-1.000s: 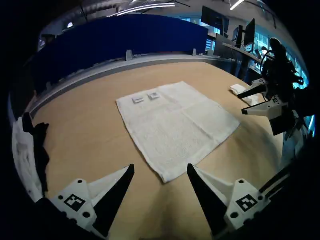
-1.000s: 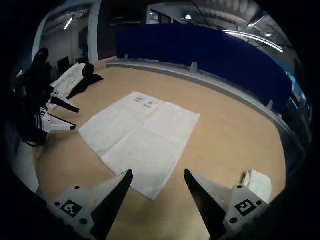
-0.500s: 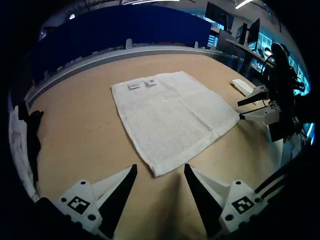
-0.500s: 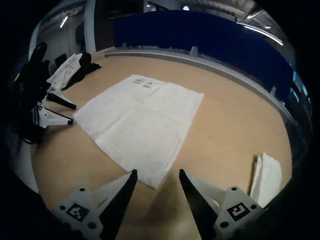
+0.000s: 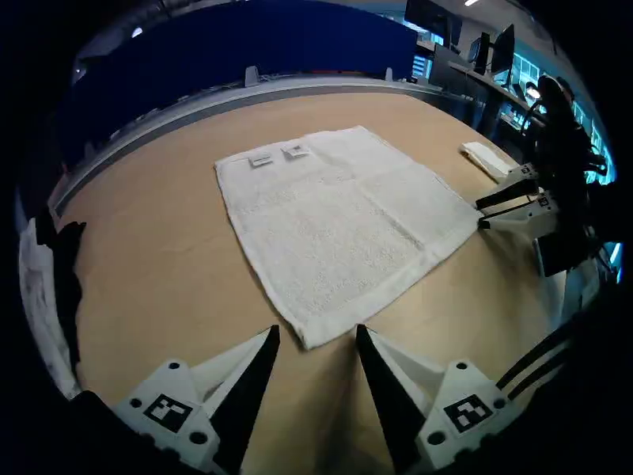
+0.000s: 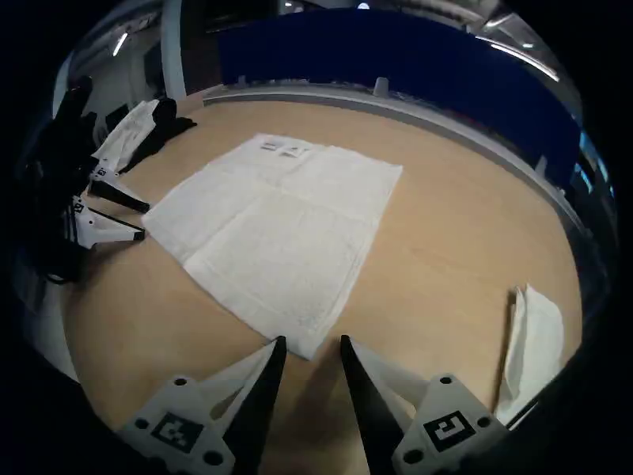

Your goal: Fold towel

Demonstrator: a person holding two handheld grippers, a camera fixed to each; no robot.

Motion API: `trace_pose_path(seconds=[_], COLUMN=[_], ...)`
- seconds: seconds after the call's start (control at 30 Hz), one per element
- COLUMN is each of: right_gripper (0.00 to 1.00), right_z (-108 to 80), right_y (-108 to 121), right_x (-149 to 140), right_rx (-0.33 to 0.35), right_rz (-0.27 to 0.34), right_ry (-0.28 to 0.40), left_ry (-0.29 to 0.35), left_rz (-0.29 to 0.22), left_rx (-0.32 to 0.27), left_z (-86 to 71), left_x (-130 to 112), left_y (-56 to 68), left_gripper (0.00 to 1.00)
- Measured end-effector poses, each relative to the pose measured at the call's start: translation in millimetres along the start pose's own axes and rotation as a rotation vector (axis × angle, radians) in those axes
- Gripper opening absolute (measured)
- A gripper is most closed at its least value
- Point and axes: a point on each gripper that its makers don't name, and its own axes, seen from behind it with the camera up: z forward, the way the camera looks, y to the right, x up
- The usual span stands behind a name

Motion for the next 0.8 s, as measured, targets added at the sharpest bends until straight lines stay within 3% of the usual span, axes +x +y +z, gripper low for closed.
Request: trace_pose_path(seconds=[0.13, 0.2, 0.37, 0.57, 0.8], right_gripper=[0.48, 0.45, 0.25, 0.19, 0.17], right_z=[-0.6, -0.7, 0.6, 1.5, 3.9], right_y=[-1.5, -2.6, -5.3, -7.3, -5.8], right_x=[-0.8, -0.7, 0.5, 1.2, 5.7], right_rx=[0.002, 0.004, 0.006, 0.013, 0.000], right_rz=[-0.005, -0.006, -0.007, -0.010, -0.009], right_ry=[-0.010, -0.013, -0.014, -0.012, -0.006], left_ry=[-0.011, -0.014, -0.016, -0.024, -0.025], left_rz=[-0.003, -0.004, 0.002, 0.005, -0.007], left_rx=[0.012, 0.017, 0.027, 0.034, 0.002], left_z=[0.4, 0.5, 1.0, 1.3, 0.2], left_x=[-0.3, -0.3, -0.6, -0.5, -0.8], left_y=[-4.1, -5.3, -7.0, -10.7, -4.6], left_gripper=[0.53, 0.52, 0.45, 0.29, 0.16])
